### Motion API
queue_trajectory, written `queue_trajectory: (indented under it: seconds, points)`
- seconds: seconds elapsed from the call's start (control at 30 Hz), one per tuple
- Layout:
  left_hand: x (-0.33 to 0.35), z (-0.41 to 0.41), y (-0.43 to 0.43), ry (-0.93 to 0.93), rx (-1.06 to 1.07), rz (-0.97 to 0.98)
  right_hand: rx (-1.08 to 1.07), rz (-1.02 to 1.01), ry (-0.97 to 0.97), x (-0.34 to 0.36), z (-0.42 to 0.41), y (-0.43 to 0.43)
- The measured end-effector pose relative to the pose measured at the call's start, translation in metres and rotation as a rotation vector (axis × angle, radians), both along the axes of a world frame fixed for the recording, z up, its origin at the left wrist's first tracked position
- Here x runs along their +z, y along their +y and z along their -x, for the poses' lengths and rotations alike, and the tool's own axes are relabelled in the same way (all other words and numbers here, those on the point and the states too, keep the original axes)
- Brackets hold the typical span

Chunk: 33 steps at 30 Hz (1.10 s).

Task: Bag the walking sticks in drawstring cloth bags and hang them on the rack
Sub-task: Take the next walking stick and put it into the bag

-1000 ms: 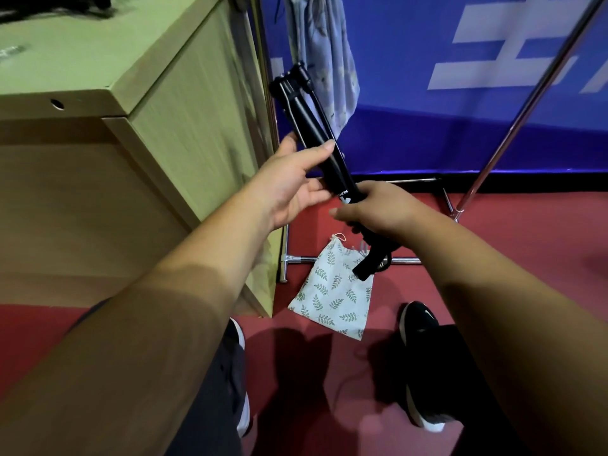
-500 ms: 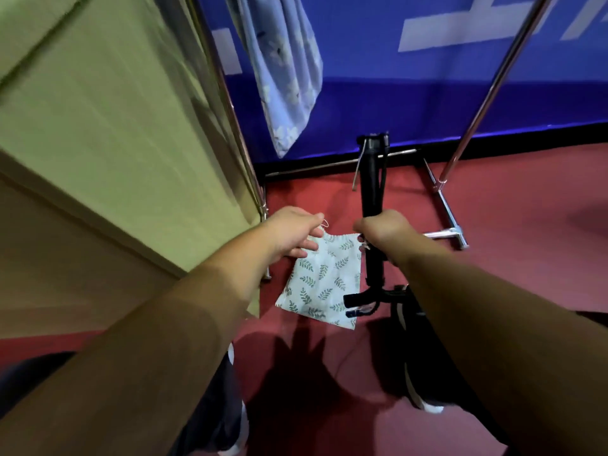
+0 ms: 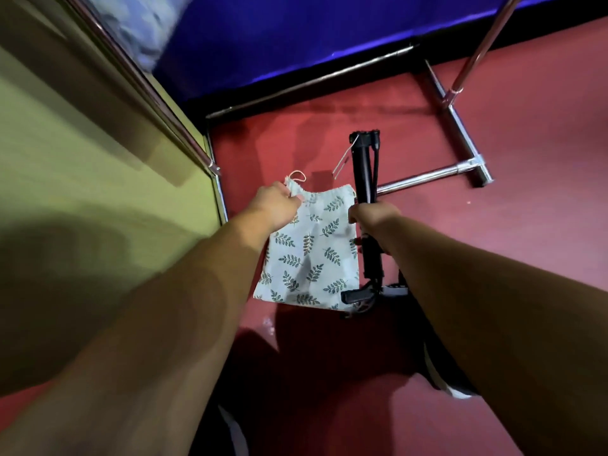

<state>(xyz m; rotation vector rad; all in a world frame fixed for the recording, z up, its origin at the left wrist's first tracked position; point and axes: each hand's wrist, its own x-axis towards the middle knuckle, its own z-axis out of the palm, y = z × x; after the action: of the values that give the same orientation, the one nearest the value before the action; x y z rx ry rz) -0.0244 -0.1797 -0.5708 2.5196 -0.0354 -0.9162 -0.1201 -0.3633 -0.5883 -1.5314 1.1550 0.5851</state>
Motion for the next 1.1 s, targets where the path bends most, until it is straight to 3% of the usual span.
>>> queue_trajectory:
  seconds: [0.13, 0.27, 0.47, 0.67, 0.9, 1.1]
  points:
    - [-0.032, -0.014, 0.003, 0.043, 0.108, 0.069, -0.048, -0.064, -0.032, -0.029, -0.010, 0.003]
    - [-0.055, -0.010, 0.003, 0.264, 0.477, 0.359, -0.056, -0.088, -0.057, -0.039, -0.019, -0.002]
    - [-0.066, 0.009, 0.005, 0.213, 0.585, 0.484, -0.068, -0.183, -0.082, -0.039, -0.023, 0.001]
    - [-0.051, 0.024, 0.017, 0.352, 0.632, 0.492, -0.127, -0.178, -0.109, -0.024, -0.008, 0.014]
    - [0.026, 0.031, 0.044, 0.233, 0.541, 0.457, -0.151, -0.223, -0.127, 0.036, 0.012, 0.027]
    - [0.139, 0.057, 0.057, 0.187, 0.496, 0.691, -0.022, -0.138, -0.285, 0.135, 0.039, 0.036]
